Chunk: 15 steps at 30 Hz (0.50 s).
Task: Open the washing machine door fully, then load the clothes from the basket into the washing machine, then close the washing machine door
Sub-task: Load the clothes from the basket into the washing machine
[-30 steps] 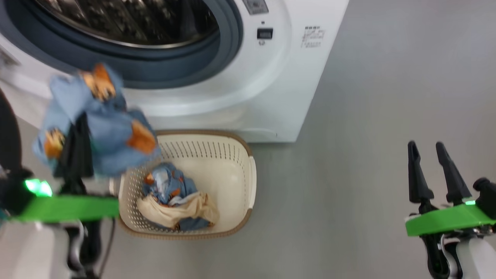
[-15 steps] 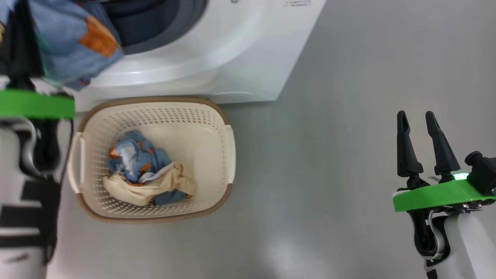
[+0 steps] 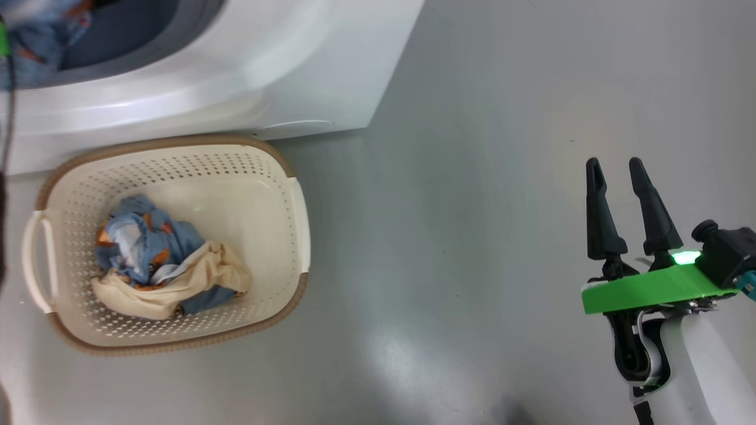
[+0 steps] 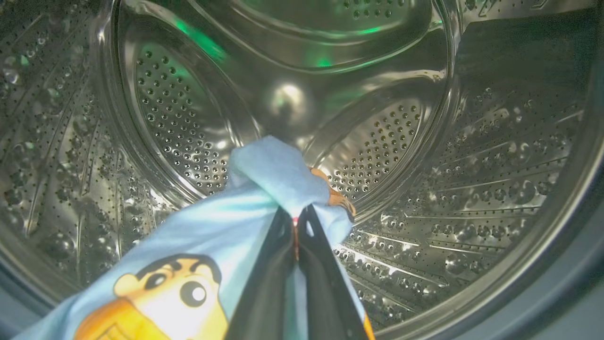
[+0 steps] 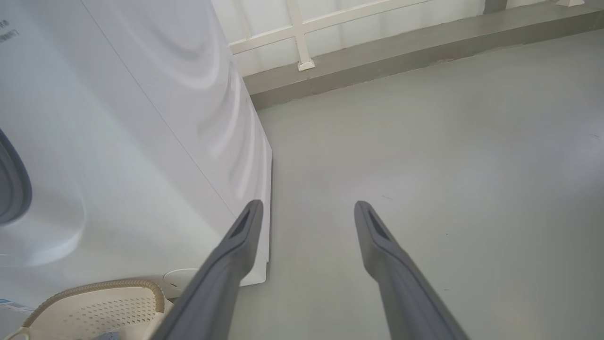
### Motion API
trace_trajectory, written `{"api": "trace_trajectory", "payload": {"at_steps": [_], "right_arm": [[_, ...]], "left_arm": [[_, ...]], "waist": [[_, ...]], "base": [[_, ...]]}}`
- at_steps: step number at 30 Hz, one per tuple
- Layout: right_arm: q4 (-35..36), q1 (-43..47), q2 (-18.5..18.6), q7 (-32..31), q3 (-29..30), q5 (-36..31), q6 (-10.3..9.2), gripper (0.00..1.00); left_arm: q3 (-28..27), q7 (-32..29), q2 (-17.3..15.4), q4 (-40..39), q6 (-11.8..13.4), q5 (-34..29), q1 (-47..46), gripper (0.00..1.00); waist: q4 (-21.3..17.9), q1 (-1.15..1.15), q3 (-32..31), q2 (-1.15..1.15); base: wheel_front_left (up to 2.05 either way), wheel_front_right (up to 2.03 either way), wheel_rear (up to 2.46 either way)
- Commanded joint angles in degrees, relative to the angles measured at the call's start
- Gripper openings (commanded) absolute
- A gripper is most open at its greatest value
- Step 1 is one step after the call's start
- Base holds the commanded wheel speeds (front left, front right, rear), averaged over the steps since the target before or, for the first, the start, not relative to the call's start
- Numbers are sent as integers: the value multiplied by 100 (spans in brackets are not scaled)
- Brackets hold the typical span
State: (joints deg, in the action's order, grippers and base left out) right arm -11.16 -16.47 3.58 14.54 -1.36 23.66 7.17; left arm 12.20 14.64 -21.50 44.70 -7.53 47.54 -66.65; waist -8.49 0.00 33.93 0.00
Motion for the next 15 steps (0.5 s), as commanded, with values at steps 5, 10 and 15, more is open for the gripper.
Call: {"api": "trace_trajectory", "payload": {"at_steps": [5, 10, 15], "right_arm": [[164, -72, -34, 46, -110, -15, 32, 100], [169, -107, -54, 46, -125, -3, 32, 100], [154, -155, -64, 46, -150, 8, 32, 100]], "left_arm": [[-179, 36, -547, -237, 4, -148, -553, 0], [-662, 36, -496, -687, 4, -448, -436, 10], [-720, 36, -412, -440, 4, -675, -223, 100]], "waist": [[-242, 0, 204, 0], [-298, 0, 285, 0], [-308, 0, 299, 0]], "base": [[0, 0, 0], [0, 0, 0], [0, 0, 0]]}}
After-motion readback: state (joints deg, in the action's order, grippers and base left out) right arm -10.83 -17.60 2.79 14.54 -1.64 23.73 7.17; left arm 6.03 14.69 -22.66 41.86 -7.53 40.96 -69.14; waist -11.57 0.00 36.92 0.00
